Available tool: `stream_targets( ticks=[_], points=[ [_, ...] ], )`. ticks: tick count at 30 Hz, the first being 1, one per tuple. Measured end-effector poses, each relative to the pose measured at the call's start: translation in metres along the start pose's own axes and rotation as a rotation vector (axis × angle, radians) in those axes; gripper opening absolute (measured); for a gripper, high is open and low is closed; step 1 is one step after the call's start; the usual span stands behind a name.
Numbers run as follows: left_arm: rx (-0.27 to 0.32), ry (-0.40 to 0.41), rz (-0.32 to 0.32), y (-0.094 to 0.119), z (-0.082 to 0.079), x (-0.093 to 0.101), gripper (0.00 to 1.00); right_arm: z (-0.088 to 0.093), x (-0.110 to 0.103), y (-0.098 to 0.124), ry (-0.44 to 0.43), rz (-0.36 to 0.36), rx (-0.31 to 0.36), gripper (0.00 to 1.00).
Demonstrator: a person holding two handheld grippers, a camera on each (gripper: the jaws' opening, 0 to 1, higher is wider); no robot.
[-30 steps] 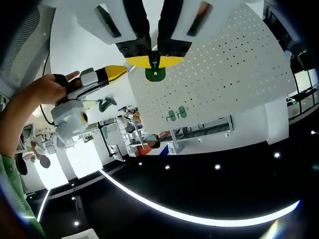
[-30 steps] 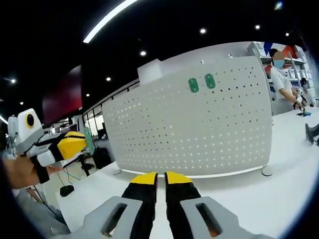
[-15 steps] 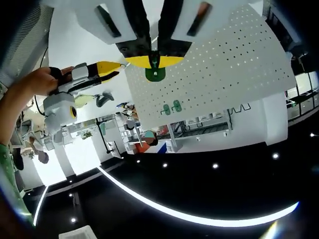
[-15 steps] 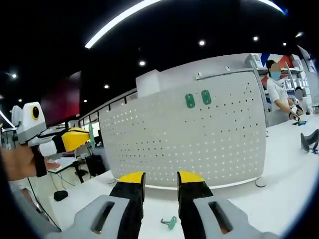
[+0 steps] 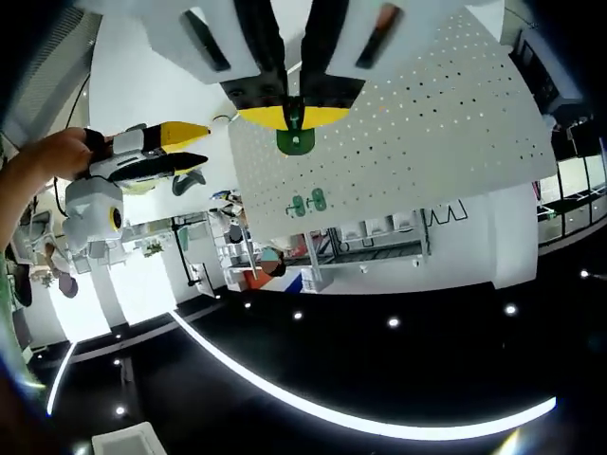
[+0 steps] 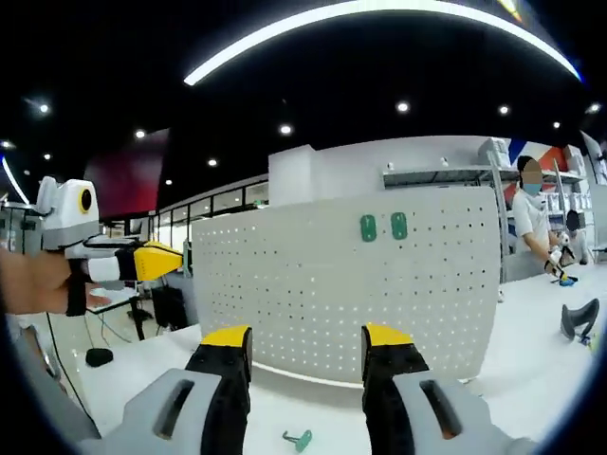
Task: Insert the hook assembly into the mounting plate slot until the hook locks in place.
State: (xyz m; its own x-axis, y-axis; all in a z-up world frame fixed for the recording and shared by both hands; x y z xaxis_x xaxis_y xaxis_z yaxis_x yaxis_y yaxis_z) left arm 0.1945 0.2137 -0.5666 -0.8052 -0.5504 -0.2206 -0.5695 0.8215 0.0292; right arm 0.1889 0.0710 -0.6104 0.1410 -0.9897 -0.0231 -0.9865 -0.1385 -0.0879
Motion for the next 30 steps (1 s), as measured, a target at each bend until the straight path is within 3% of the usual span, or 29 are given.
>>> stream_targets(
  ticks=[8, 11, 15, 19, 22, 30],
  points=[
    [0.014, 0.009, -0.016, 0.003, -0.003, -0.009, 0.03, -0.009, 0.003, 0.001, 0.005, 0.014, 0.024, 0.5],
    [0.009, 0.004, -0.018, 0.003, -0.003, -0.01, 0.03, -0.011, 0.005, -0.002, -0.096, 0.074, 0.053, 0.49],
    [0.008, -0.001, -0.022, 0.006, -0.005, -0.011, 0.03, -0.001, -0.008, -0.001, -0.055, 0.056, 0.058, 0.5],
    [0.004, -0.008, -0.023, 0.008, -0.007, -0.012, 0.03, 0.008, -0.007, 0.004, -0.021, 0.047, 0.06, 0.5],
    [0.0, -0.012, -0.021, 0.006, -0.007, -0.013, 0.03, -0.001, -0.007, 0.006, 0.01, 0.03, 0.098, 0.51],
    [-0.01, -0.029, -0.009, -0.001, -0.012, -0.011, 0.03, 0.005, -0.001, 0.009, 0.02, 0.013, 0.091, 0.52]
  ],
)
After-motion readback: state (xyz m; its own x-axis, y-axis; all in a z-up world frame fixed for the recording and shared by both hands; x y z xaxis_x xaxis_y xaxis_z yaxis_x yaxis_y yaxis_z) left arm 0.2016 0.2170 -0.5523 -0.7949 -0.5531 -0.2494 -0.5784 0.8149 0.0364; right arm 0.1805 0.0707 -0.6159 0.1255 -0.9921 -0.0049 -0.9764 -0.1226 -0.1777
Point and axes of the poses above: the point that each gripper's makers call its tool centre point, and the gripper's own axes: y roughly backward along the fingers, x roughly to its right, z roughly out of its underside, the point moved 1 cm from there along y, roughly backward along the fingers, and after that the axes turned 14 degrees about z, right-handed, at the moved point
